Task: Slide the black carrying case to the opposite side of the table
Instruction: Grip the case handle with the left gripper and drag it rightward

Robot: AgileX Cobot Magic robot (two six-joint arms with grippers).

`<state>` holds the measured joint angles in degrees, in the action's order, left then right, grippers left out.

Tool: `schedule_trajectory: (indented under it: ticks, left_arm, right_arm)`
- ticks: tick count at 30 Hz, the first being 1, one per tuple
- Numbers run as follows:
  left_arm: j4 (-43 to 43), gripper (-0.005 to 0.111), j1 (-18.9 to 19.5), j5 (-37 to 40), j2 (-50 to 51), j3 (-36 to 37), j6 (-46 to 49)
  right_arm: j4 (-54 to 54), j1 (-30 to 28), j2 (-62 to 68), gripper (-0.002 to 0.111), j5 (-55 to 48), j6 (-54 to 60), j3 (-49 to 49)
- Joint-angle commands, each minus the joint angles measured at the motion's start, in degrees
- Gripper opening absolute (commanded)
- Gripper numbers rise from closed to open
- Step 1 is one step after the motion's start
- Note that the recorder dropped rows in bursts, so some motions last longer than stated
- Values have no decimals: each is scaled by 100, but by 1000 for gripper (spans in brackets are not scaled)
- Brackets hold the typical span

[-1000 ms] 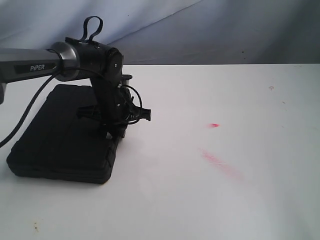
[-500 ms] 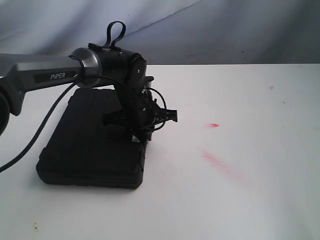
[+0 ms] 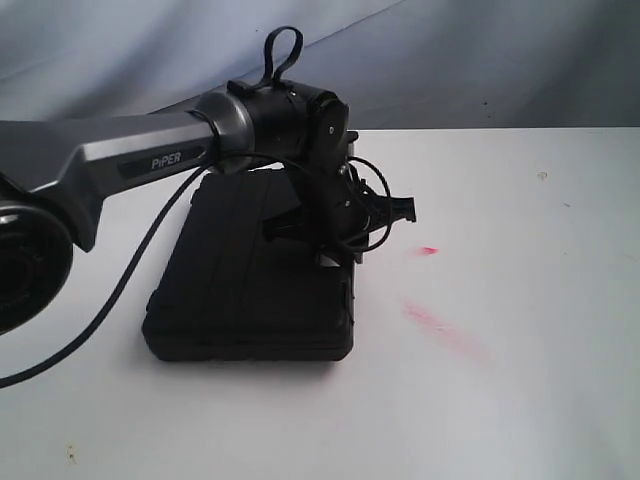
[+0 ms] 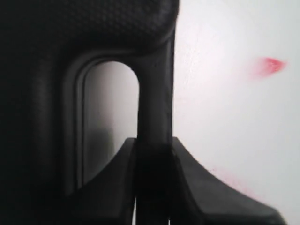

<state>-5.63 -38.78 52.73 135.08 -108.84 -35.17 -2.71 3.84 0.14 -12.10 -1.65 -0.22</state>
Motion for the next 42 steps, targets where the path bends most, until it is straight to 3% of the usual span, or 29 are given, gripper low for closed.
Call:
schedule_trajectory:
  ticks: [1, 36, 42]
  left_arm:
    - [-173, 0, -78, -154, 125, -80, -82]
    - [-754, 0, -249, -1034, 292, -80, -197]
    - [-720, 12, -249, -1012, 292, -80, 97]
  right_arm:
    - [47, -40, -14, 0, -12, -5, 22]
    - [47, -40, -14, 0, -12, -5, 22]
    - [47, -40, -14, 0, -12, -5, 22]
